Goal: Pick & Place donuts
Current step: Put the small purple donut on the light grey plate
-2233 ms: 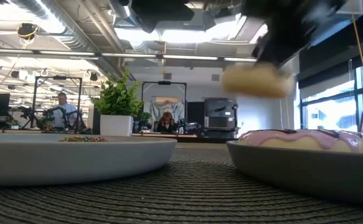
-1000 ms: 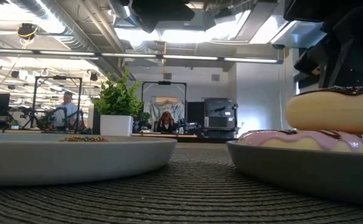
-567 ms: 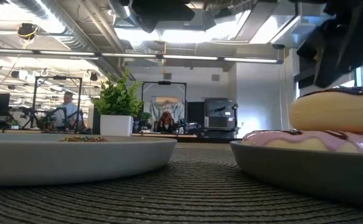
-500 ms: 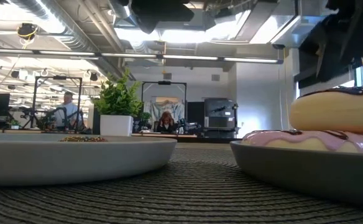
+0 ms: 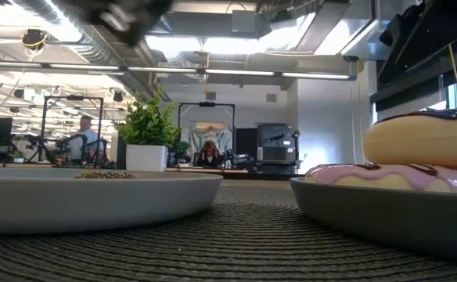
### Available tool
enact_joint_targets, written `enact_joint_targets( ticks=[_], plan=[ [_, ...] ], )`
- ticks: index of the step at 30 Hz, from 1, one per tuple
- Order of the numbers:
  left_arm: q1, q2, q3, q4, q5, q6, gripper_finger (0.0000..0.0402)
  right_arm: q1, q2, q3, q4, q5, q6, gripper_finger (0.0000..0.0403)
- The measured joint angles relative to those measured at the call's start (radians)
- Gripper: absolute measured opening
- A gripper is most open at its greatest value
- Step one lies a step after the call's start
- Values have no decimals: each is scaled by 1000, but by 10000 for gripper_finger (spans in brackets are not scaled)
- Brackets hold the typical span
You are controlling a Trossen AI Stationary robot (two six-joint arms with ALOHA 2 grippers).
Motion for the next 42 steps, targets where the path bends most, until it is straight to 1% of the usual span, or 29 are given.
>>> enact_joint_targets(
  ticks=[4,6,10,13,15,18,23,34,42],
  plan=[
    [-98,27,52,-86,-108,-140,145,-4,0,0,1,2,0,169],
    [-138,41,72,-137,-168,-187,144,-11,0,0,2,8,1,169],
    [-199,77,94,-172,-281,-220,145,-13,0,0,5,58,3,169],
    [-226,110,93,-174,-332,-228,145,-13,0,0,8,77,9,169],
    [-234,129,94,-172,-334,-230,144,-13,0,0,9,79,26,168],
    [-235,157,93,-174,-308,-230,144,-13,0,0,9,80,58,168],
    [-236,179,93,-170,-306,-224,144,-13,0,0,9,80,83,168],
    [-236,239,93,-143,-296,-195,144,-13,1,0,16,81,89,168],
    [-236,243,93,-142,-284,-309,145,-13,1,0,33,82,88,168]
  ],
)
